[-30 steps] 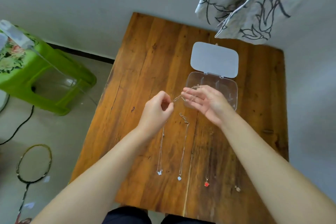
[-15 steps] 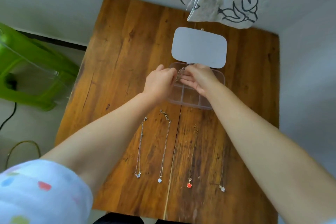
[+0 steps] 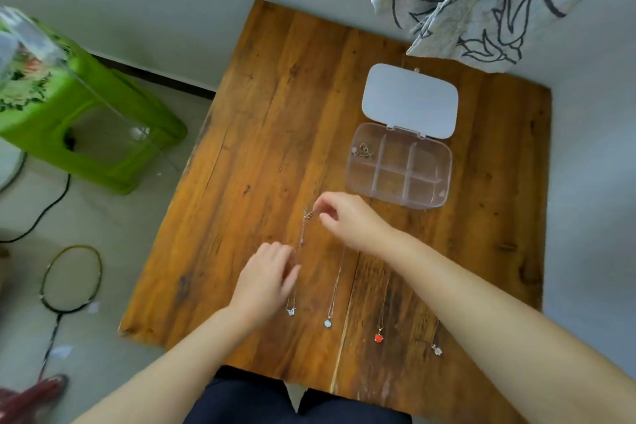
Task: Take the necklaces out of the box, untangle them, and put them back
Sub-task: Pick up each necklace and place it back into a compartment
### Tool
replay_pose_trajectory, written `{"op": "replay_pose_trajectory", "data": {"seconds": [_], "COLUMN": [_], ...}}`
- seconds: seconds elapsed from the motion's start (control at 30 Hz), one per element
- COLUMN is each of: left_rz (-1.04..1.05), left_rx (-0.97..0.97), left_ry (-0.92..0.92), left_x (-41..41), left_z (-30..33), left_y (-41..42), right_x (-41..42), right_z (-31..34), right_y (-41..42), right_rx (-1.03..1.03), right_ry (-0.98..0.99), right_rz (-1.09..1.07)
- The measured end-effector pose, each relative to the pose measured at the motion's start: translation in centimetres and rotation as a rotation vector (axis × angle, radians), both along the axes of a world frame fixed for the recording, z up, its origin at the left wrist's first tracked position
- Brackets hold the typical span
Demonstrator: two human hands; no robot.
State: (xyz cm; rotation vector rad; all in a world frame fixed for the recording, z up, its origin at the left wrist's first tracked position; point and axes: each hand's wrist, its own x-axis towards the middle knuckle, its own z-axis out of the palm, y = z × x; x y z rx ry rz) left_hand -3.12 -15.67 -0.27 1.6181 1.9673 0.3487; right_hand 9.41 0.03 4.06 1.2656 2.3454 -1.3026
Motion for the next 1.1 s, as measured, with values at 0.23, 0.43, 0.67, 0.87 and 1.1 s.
{"op": "replay_pose_trajectory", "data": {"seconds": [0.23, 0.43, 0.67, 0.87, 1.1], "left_rz": [-0.157, -0.140, -0.019, 0.162, 0.057], "left_rx": [-0.101, -0.047, -0.113, -0.120, -0.068], "left_ry": [0.217, 0.248, 0.129, -0.285, -0.533], "left_x": [1.1, 1.7, 1.9, 1.7, 2.9], "left_z": [-0.2, -0.6, -0.6, 0.5, 5.0], "left_y": [-5.9, -4.3, -3.7, 1.6, 10.6], "right_x": [-1.2, -2.0, -1.4, 1.9, 6.9], "right_z": [-3.4, -3.7, -1.3, 2.3, 4.7], "right_y": [-4.0, -4.0, -4.1, -3.1, 1.9], "right_rx": [0.457, 0.578, 0.202, -0.535, -0.792], "right_ry": [-0.151, -0.207, -0.099, 0.268, 0.879], "right_rz": [0.605, 0.710, 0.321, -0.394, -1.104]}}
